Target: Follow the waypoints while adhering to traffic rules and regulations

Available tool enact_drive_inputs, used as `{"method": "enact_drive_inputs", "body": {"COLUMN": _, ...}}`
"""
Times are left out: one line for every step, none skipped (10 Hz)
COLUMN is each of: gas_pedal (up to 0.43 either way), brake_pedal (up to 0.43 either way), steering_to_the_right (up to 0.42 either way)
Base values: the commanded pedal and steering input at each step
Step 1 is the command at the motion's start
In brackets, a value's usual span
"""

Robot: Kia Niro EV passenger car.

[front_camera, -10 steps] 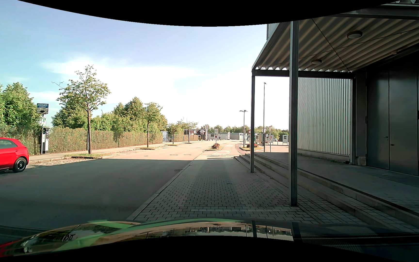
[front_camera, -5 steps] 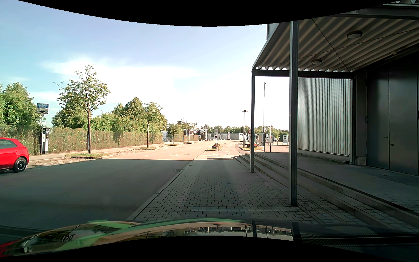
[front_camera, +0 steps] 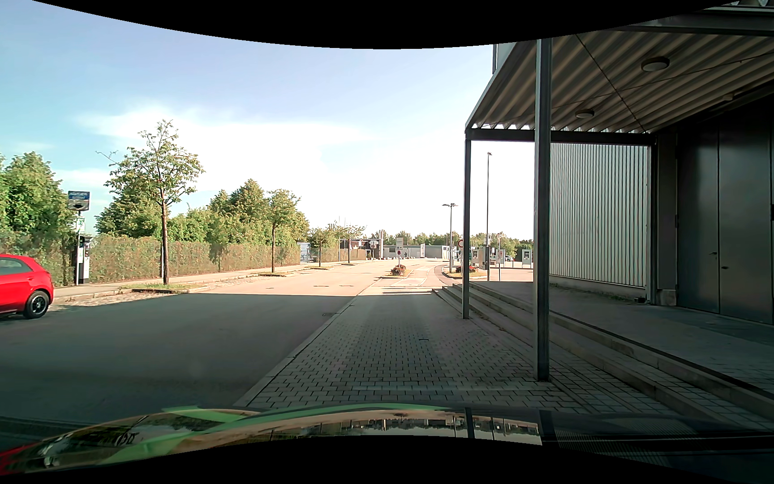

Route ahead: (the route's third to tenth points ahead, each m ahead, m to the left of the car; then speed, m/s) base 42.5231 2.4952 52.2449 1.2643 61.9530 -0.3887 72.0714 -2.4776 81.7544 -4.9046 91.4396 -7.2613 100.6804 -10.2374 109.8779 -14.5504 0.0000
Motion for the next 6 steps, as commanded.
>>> {"method": "enact_drive_inputs", "body": {"gas_pedal": 0.0, "brake_pedal": 0.36, "steering_to_the_right": -0.068}}
{"method": "enact_drive_inputs", "body": {"gas_pedal": 0.0, "brake_pedal": 0.36, "steering_to_the_right": -0.068}}
{"method": "enact_drive_inputs", "body": {"gas_pedal": 0.0, "brake_pedal": 0.36, "steering_to_the_right": -0.067}}
{"method": "enact_drive_inputs", "body": {"gas_pedal": 0.0, "brake_pedal": 0.36, "steering_to_the_right": -0.068}}
{"method": "enact_drive_inputs", "body": {"gas_pedal": 0.0, "brake_pedal": 0.36, "steering_to_the_right": -0.067}}
{"method": "enact_drive_inputs", "body": {"gas_pedal": 0.0, "brake_pedal": 0.36, "steering_to_the_right": -0.068}}
